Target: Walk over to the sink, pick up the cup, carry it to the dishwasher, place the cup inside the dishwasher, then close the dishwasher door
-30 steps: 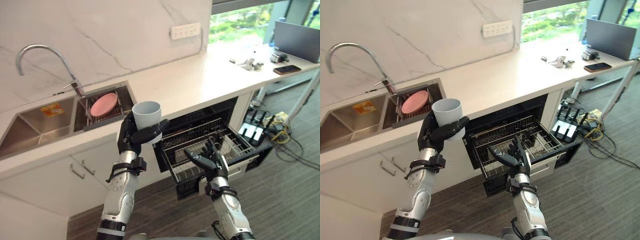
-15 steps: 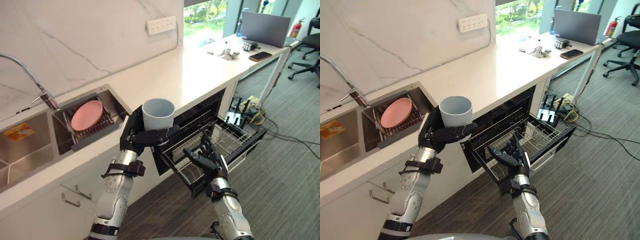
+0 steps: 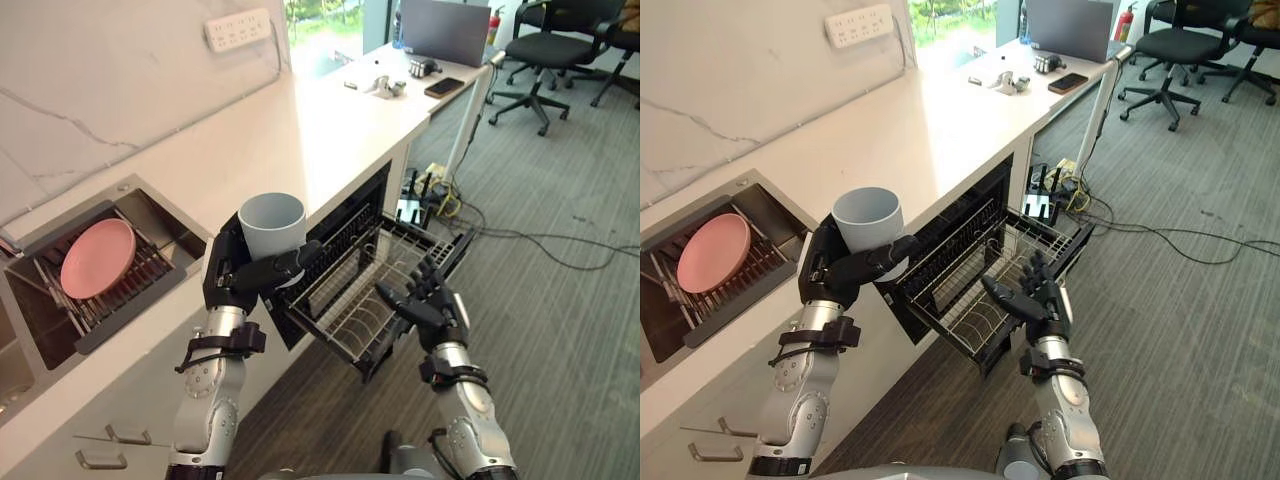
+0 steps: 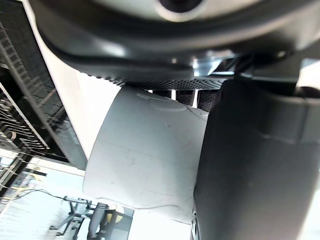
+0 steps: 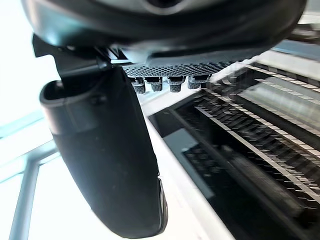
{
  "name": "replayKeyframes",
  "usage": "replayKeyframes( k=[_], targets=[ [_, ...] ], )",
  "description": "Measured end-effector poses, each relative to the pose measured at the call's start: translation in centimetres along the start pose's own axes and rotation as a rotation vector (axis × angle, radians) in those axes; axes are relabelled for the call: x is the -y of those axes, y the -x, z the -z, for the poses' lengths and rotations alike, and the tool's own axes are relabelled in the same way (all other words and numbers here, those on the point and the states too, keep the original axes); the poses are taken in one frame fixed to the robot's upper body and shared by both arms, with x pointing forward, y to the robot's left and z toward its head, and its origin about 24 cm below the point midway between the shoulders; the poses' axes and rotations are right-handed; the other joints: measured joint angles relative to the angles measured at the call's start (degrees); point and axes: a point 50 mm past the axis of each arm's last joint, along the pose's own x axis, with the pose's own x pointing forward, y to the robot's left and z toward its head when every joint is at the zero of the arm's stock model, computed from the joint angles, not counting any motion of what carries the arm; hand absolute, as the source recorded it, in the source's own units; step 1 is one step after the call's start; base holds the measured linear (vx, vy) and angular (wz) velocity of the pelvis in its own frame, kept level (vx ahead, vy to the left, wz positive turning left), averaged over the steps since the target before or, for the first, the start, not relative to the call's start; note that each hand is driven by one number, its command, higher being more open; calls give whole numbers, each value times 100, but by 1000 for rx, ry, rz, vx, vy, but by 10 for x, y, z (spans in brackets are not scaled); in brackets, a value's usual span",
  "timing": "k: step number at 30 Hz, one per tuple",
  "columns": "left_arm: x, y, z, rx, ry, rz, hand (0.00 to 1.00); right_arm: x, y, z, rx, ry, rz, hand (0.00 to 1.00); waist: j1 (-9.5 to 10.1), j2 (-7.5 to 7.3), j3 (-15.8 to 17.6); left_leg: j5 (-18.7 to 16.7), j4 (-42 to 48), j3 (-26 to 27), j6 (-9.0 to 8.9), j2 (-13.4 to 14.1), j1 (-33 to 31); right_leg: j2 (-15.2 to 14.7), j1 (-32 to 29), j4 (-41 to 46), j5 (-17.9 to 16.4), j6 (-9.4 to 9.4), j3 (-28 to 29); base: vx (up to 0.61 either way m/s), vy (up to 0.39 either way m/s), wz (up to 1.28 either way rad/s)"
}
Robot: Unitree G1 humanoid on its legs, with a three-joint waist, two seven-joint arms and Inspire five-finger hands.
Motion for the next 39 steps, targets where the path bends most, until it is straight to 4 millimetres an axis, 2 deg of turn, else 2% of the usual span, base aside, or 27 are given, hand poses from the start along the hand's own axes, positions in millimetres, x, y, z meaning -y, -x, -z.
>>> replayKeyframes(
  k=[1,2,3,4,5,7,9,11,12,13,14,15,16,17,18,19,20,23,26,30,33,39],
  targets=[
    [-2,3,1,-1,-6,-7,0,-4,-1,-6,27,-4,-18,100,19,53,-10,8,344,-1,-5,112,-108,81,192,-261,84,-18,37,67,-38,-22],
    [-2,4,1,-2,-12,-11,0,-8,-2,-13,58,-18,-47,100,39,105,-60,41,323,-5,-16,139,-115,146,271,-499,198,-34,69,81,-41,-21],
    [-2,5,2,-2,-12,-12,0,-10,-2,-17,76,-27,-60,100,40,126,-98,58,200,-2,-20,127,-106,170,277,-635,269,-39,72,95,-41,-15],
    [-2,4,1,2,-8,-9,0,-14,-3,-24,114,-36,-82,100,24,142,-134,134,-132,2,-31,56,-40,191,304,-927,485,-92,77,113,-36,-6],
    [-1,4,2,1,-1,-7,0,-16,-4,-28,133,-56,-98,100,8,138,-137,235,-393,-4,-45,-25,-17,192,358,-1248,730,-54,77,114,-34,-5],
    [0,4,8,-21,4,-11,0,-16,-5,-28,133,-60,-99,100,15,125,-130,414,-393,-58,-90,-159,-100,66,382,-1447,855,-54,134,80,-7,-5],
    [2,6,14,-52,12,-8,0,-14,-4,-26,125,-61,-88,100,27,47,-94,247,-671,-148,-40,-201,-127,-131,405,-1445,856,-38,216,46,44,-9],
    [7,6,16,-58,20,20,0,-14,-3,-25,123,-62,-86,100,11,43,-94,276,-1075,-102,-95,-6,-200,-288,405,-1446,793,-30,233,6,71,-3],
    [13,6,18,-65,29,53,0,-13,-2,-25,119,-62,-80,100,-6,48,-98,378,-1202,86,-89,199,-303,-390,420,-1447,793,19,195,-9,144,14],
    [18,7,20,-73,36,82,0,-12,0,-24,117,-61,-73,100,-28,74,-115,609,-1314,214,-41,303,-362,-439,439,-1448,789,93,138,-4,226,21],
    [25,8,22,-84,49,117,0,-9,3,-24,113,-56,-64,100,-40,145,-160,1141,-1432,258,53,417,-424,-465,466,-1451,792,218,80,7,239,17],
    [31,9,25,-94,61,146,0,-7,5,-23,109,-50,-61,100,-38,272,-240,1537,-1425,240,-128,462,-445,-440,454,-1482,764,376,71,26,265,14],
    [34,9,25,-96,66,178,0,-8,5,-23,110,-56,-61,100,-69,274,-279,1408,-1580,263,-274,332,-378,-563,450,-1485,754,406,47,33,227,12],
    [36,8,24,-89,75,197,0,-10,5,-26,123,-65,-64,100,-93,307,-303,1259,-1761,301,-237,239,-334,-626,416,-1485,749,432,19,47,278,16],
    [36,6,22,-80,76,213,0,-12,4,-28,133,-71,-70,100,-97,298,-319,1098,-1893,338,-317,179,-316,-706,383,-1485,835,560,29,52,263,12],
    [33,5,21,-80,68,214,0,-14,3,-27,133,-88,-67,100,-88,189,-322,1145,-1950,397,-274,27,-305,-869,362,-1483,938,631,39,48,259,-1],
    [29,6,20,-87,59,210,0,-17,3,-25,132,-107,-72,100,-47,144,-327,1147,-1990,473,-267,-65,-234,-944,378,-1481,995,680,26,37,176,-12],
    [19,4,16,-68,44,168,0,-24,-1,-26,137,-199,-115,100,12,151,-335,1137,-2075,612,-260,-180,-115,-1043,364,-1450,1063,793,120,20,70,-19],
    [16,3,15,-61,44,134,0,-28,-6,-29,130,-314,-210,100,-10,146,-335,1110,-2092,670,-301,-108,-115,-928,265,-1449,1072,815,211,1,-21,-22],
    [24,3,17,-68,29,164,0,-30,-6,-29,106,-391,-324,100,-39,122,-338,1070,-2084,775,-373,29,-41,-775,237,-1450,1052,775,338,-5,-54,-22],
    [28,-3,17,-55,-35,169,0,-34,-5,-28,75,-429,-423,100,-38,21,-383,1040,-2083,808,-416,86,-19,-689,165,-1453,1043,740,430,-28,-35,-17],
    [24,-9,24,-75,-153,143,0,-50,0,-30,25,-537,-614,100,-29,-220,-517,986,-2079,803,-496,203,2,-537,92,-1480,1005,664,518,-12,-38,-13]
  ],
)
